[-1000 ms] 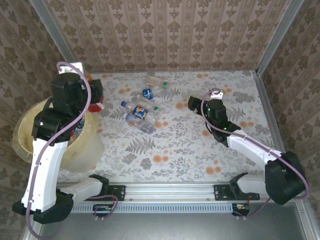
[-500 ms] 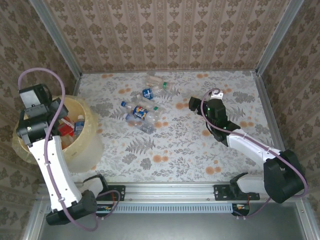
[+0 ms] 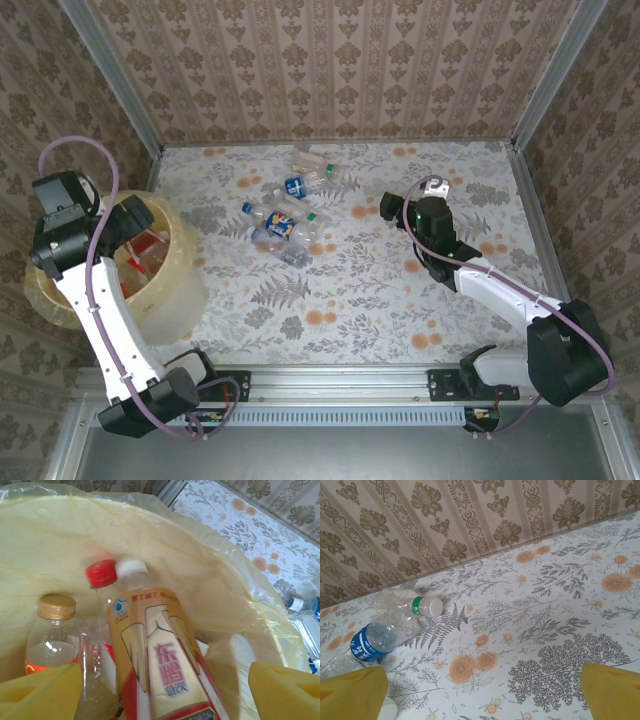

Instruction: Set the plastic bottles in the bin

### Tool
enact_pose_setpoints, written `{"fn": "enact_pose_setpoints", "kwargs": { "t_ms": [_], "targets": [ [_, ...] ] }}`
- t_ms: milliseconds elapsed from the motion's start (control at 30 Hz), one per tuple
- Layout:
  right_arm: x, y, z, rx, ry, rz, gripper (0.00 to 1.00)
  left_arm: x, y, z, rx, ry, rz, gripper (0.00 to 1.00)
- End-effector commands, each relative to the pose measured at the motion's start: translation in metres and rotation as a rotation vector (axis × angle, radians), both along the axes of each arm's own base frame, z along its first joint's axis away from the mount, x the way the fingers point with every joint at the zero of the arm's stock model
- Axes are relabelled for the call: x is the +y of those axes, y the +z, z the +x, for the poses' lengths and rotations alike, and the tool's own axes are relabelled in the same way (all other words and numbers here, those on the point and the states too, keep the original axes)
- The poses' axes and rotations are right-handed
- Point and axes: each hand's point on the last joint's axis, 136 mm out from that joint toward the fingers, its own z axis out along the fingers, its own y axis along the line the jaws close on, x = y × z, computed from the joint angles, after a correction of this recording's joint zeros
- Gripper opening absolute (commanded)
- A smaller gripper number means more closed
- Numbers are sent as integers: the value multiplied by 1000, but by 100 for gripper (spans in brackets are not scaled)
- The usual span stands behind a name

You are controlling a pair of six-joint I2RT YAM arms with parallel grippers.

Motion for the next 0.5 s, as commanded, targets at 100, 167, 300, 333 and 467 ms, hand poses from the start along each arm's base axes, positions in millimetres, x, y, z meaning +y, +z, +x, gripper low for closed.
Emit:
{"fn": "enact_pose_setpoints", "kwargs": {
  "t_ms": [100, 167, 300, 333, 467],
  "targets": [
    [-4, 20, 7, -34, -33, 29, 100, -11, 14, -4, -58, -30, -26, 90],
    [-3, 20, 8, -31, -32, 31, 100, -17, 19, -2, -83, -56, -38, 91],
    [0, 20, 10, -26, -21, 37, 100, -31, 30, 2, -135, -105, -42, 93],
    [1, 21, 11, -27, -18, 41, 100, -33, 30, 4, -139, -113, -45, 94],
    [4, 19, 13, -24, -6, 48, 100, -34, 15, 12, -110, -101, -86, 94]
  ]
}}
